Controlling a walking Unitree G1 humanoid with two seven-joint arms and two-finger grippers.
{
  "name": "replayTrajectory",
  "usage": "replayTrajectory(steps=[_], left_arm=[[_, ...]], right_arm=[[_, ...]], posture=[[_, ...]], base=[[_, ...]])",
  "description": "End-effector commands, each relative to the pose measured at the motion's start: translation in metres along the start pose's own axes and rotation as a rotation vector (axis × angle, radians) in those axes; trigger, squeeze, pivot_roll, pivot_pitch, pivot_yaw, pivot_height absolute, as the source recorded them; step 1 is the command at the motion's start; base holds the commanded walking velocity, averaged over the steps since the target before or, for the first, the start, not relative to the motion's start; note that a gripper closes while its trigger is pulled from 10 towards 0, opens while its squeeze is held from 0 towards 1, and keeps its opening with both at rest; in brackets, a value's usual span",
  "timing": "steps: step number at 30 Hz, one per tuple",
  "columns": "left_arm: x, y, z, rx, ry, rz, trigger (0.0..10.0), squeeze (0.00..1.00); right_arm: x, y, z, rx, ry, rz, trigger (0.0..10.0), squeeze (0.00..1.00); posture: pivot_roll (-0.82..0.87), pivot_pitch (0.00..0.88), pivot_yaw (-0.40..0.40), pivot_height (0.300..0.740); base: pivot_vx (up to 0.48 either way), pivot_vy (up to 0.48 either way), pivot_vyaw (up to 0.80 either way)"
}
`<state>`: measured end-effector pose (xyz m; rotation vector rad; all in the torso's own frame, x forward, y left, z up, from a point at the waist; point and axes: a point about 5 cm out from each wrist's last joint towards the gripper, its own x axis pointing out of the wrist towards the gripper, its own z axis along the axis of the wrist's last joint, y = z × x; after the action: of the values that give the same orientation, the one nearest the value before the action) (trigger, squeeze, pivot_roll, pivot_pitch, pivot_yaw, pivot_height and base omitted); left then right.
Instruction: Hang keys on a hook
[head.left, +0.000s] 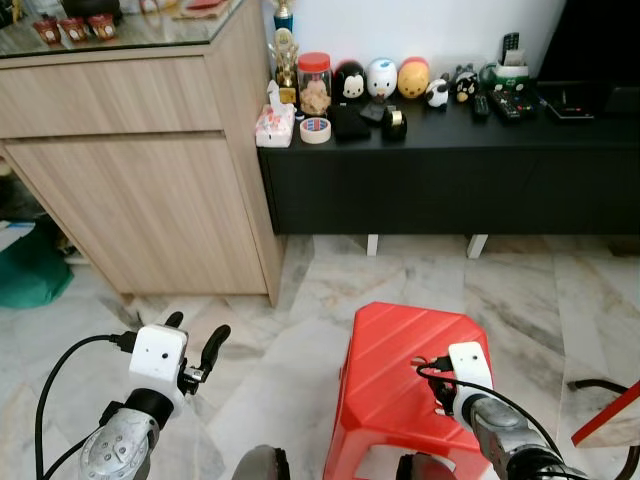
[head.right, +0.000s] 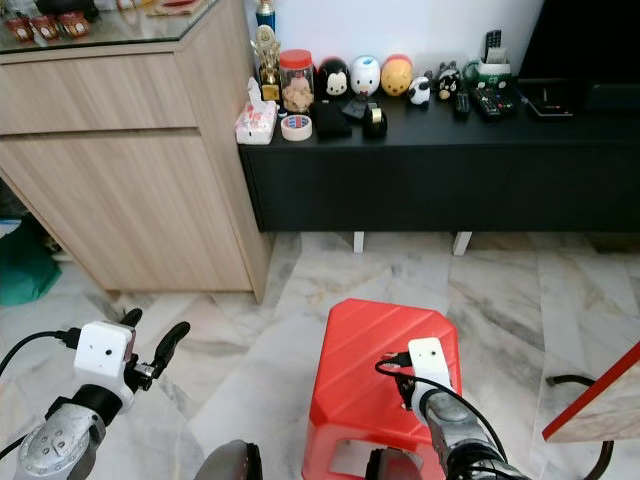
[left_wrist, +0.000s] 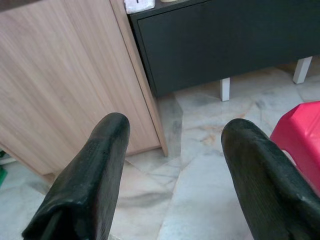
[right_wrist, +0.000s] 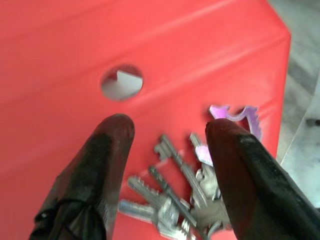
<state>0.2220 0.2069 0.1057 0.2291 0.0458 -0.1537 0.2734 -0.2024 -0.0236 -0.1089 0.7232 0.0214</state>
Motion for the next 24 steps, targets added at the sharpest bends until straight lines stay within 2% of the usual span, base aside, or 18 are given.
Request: replayTrajectory(steps=[1, 6, 9, 12, 13, 16, 24], left_arm=[[-0.001, -0.005, 0.007, -0.014, -0.014, -0.010, 10.0, 0.00], [-0.002, -0.011, 0.014, -0.022, -0.022, -0.018, 10.0, 0.00], [-0.002, -0.013, 0.015, -0.027, -0.016, -0.025, 10.0, 0.00], [-0.002, -0.012, 0.017, -0.027, -0.017, -0.024, 10.0, 0.00], [-0.003, -0.012, 0.019, -0.027, -0.016, -0.023, 10.0, 0.00], [-0.004, -0.012, 0.019, -0.026, -0.010, -0.021, 10.0, 0.00], [-0.003, -0.011, 0.019, -0.027, 0.001, -0.019, 10.0, 0.00]], right_arm=[[0.000, 0.000, 0.017, 0.062, -0.125, -0.012, 10.0, 0.00], [-0.002, 0.000, 0.023, 0.103, -0.229, -0.007, 10.0, 0.00], [-0.003, 0.004, 0.010, 0.041, -0.186, 0.011, 10.0, 0.00], [-0.004, 0.003, 0.009, 0.011, -0.177, 0.015, 10.0, 0.00], [-0.003, 0.001, 0.007, -0.034, -0.153, 0.014, 10.0, 0.00], [-0.003, -0.003, 0.006, -0.086, -0.115, 0.013, 10.0, 0.00], [-0.001, -0.008, 0.025, -0.091, -0.155, 0.022, 10.0, 0.00]], posture=[[0.13, 0.141, 0.019, 0.638], [0.14, 0.173, 0.017, 0.638], [0.13, 0.192, 0.014, 0.638], [0.13, 0.200, 0.014, 0.638], [0.13, 0.217, 0.011, 0.638], [0.13, 0.217, 0.011, 0.638], [0.13, 0.219, 0.015, 0.638]], base=[[0.000, 0.000, 0.00], [0.000, 0.000, 0.00], [0.000, 0.000, 0.00], [0.000, 0.000, 0.00], [0.000, 0.000, 0.00], [0.000, 0.000, 0.00], [0.000, 0.000, 0.00]])
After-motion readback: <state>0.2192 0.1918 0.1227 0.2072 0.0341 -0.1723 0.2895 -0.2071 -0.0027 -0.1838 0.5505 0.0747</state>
